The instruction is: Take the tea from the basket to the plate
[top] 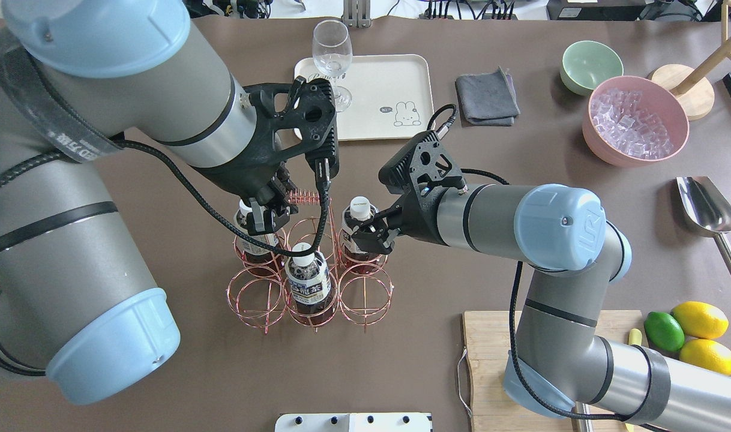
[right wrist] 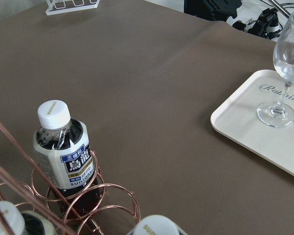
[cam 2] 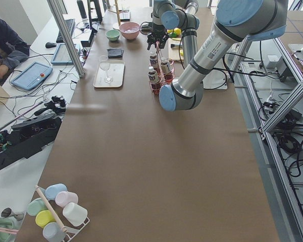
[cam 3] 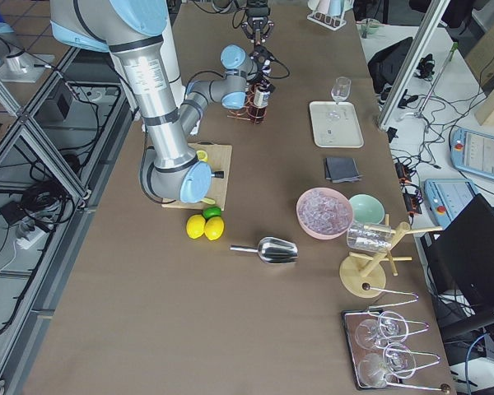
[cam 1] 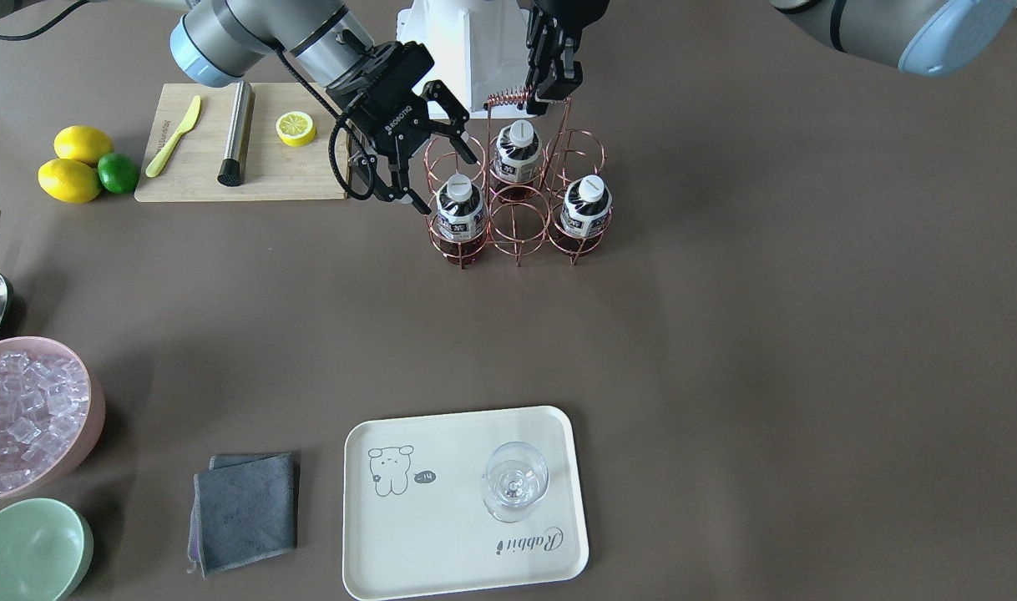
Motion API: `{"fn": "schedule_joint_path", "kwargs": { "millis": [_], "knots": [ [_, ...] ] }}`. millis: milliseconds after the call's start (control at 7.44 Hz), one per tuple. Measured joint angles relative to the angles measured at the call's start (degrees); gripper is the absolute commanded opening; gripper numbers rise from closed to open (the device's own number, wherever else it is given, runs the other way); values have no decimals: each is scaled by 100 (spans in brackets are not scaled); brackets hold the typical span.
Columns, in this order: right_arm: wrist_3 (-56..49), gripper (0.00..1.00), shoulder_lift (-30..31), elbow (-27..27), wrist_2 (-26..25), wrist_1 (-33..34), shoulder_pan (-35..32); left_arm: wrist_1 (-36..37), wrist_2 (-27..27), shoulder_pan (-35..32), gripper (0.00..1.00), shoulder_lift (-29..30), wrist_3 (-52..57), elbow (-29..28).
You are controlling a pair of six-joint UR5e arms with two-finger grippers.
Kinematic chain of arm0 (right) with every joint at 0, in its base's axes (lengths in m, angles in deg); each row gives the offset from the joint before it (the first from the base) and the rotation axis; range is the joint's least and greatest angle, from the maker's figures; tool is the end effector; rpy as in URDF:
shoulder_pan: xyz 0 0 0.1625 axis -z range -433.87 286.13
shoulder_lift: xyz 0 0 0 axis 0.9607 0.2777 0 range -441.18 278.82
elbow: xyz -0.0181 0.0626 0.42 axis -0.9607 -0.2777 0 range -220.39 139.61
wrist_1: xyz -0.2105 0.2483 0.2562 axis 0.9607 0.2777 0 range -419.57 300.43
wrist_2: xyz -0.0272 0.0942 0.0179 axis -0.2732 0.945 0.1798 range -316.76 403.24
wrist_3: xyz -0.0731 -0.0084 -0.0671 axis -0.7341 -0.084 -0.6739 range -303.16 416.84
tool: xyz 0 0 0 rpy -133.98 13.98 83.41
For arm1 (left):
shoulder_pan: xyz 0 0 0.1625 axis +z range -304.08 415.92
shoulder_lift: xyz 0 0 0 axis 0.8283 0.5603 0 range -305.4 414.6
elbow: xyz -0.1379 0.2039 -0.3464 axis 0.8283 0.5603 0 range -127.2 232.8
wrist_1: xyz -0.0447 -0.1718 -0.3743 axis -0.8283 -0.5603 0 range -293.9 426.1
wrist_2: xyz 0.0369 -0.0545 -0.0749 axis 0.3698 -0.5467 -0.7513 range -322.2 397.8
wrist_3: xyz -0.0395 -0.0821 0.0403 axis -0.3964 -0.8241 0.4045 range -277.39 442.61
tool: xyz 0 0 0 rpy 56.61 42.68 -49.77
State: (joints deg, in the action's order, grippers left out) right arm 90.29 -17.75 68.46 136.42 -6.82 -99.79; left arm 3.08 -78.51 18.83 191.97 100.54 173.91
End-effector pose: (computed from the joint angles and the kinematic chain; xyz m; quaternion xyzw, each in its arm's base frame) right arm -0.4629 -0.3669 0.1771 0.4194 -0.5103 -0.2159 0.7190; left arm 0.3634 -0.3864 0.0435 0.3419 0.3226 0.5889 0.6574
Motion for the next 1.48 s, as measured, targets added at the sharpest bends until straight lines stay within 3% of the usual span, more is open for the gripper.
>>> {"fn": "schedule_joint_path", "kwargs": {
  "millis": [134,269,672,1209,1478],
  "knots": [
    [19,77,-10,-13,-14,1,27,0,1,0,0,0,0,-4],
    [51,49,-42,-17,-23,18,54,0,3,0,0,0,0,-7],
    [91,0,-159,2,-36,259,86,-36,4,0,0,-58,7,-18],
    [99,0,-163,116,-11,346,22,-86,4,0,0,-89,9,-17],
    [219,0,-244,658,300,1130,-188,-88,3,0,0,-88,5,-17]
  ]
}}
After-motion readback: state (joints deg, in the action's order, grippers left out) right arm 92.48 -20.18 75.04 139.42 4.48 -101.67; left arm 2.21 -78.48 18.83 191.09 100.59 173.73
